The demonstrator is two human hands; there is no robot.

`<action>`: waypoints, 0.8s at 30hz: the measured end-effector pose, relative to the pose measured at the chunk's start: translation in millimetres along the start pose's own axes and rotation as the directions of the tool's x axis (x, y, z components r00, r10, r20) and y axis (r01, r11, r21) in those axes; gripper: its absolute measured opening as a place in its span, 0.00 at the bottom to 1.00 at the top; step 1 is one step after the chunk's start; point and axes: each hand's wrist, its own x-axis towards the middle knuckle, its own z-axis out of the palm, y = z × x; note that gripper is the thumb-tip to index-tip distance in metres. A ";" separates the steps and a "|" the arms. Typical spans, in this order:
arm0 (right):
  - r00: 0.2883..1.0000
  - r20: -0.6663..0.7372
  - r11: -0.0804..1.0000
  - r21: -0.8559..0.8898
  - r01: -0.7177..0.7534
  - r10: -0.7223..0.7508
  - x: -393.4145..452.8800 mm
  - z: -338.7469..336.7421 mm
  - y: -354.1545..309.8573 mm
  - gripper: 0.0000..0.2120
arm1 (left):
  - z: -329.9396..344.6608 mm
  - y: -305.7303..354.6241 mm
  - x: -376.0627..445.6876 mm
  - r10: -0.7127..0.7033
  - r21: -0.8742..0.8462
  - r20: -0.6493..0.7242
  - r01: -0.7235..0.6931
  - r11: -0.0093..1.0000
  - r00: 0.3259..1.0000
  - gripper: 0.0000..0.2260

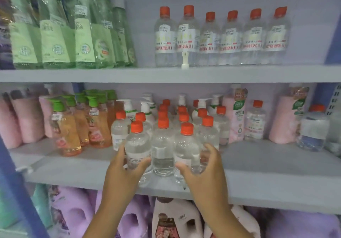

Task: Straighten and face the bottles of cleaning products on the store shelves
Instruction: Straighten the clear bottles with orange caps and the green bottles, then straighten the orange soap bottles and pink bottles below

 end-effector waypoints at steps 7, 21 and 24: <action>0.999 0.024 0.993 -0.116 0.023 -0.020 -0.3 -5.2 10.6 0.35 | 12.4 3.9 -14.0 0.003 0.012 -0.199 0.000 1.000 0.980 0.34; 0.959 -0.234 0.983 -0.048 -0.175 0.159 135.2 -199.4 162.4 0.21 | 253.7 128.1 -36.8 0.136 -0.256 0.276 -0.064 0.964 0.951 0.24; 0.897 -0.387 0.958 -0.100 -0.270 0.212 190.3 -245.1 188.8 0.32 | 293.5 154.2 -2.7 0.143 -0.146 0.164 -0.119 0.982 0.976 0.28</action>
